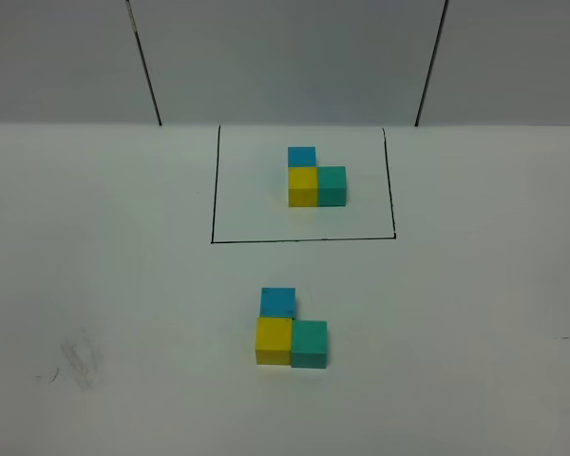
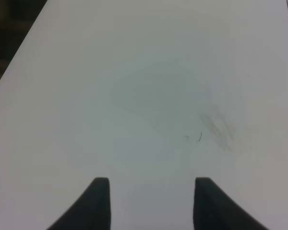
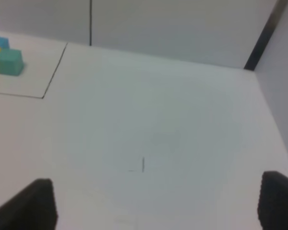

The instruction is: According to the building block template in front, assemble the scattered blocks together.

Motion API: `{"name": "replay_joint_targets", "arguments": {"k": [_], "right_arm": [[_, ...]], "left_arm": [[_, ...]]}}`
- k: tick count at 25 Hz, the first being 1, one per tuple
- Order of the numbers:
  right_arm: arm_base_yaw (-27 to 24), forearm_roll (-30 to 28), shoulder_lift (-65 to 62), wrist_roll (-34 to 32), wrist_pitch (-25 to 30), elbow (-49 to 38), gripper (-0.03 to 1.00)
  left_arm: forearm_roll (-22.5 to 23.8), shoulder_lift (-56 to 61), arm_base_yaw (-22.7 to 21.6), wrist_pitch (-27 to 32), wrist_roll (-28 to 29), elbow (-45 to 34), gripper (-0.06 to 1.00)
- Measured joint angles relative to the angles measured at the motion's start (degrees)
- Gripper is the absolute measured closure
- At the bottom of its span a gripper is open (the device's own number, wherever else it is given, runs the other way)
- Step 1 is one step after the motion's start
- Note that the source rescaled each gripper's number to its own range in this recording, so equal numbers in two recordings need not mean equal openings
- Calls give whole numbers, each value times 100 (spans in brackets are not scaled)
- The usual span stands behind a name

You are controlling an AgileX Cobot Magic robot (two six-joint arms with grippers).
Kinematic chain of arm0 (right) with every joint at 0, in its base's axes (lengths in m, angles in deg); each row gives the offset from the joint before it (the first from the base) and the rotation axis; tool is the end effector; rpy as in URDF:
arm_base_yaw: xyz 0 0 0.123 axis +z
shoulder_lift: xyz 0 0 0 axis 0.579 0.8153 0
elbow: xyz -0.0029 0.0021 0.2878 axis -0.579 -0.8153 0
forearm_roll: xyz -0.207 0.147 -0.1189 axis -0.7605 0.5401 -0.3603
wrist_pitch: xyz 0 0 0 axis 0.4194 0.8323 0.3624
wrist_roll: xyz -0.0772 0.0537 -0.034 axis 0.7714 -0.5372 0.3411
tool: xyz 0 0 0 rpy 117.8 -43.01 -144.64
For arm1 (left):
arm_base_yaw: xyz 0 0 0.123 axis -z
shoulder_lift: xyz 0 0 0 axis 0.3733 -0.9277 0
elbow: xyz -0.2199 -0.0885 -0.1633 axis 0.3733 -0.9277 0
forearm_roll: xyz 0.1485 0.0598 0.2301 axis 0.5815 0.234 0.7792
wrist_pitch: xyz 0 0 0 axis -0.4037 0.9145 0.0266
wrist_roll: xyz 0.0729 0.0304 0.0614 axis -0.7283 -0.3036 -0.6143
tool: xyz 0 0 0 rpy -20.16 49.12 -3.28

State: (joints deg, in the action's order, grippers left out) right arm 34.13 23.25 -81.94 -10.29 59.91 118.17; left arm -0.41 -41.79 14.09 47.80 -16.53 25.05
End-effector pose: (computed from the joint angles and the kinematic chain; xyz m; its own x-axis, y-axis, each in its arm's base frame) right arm 0.0060 0.0005 0.3245 -0.3386 -0.1719 -0.9251 -0.0453 0.9850 -0.1664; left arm 0.0227 0.0063 0.2886 -0.4410 -0.0790 -0.8940 -0.1715 0.9852 -0.0025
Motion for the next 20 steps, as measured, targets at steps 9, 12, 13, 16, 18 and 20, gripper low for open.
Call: {"name": "replay_joint_targets", "arguments": {"k": [9, 12, 13, 16, 18, 20], "right_arm": [[0, 259, -10, -232, 122, -645, 25], [0, 400, -10, -211, 100, -670, 25], [0, 434, -10, -211, 95, -670, 25], [0, 511, -10, -250, 95, -670, 25], [0, 525, -10, -255, 95, -670, 25], [0, 531, -10, -255, 94, -670, 25]], "left_arm": [[0, 0, 0, 0, 0, 0, 94], [0, 0, 0, 0, 0, 0, 94], [0, 0, 0, 0, 0, 0, 94], [0, 0, 0, 0, 0, 0, 94], [0, 0, 0, 0, 0, 0, 94], [0, 0, 0, 0, 0, 0, 94]]}}
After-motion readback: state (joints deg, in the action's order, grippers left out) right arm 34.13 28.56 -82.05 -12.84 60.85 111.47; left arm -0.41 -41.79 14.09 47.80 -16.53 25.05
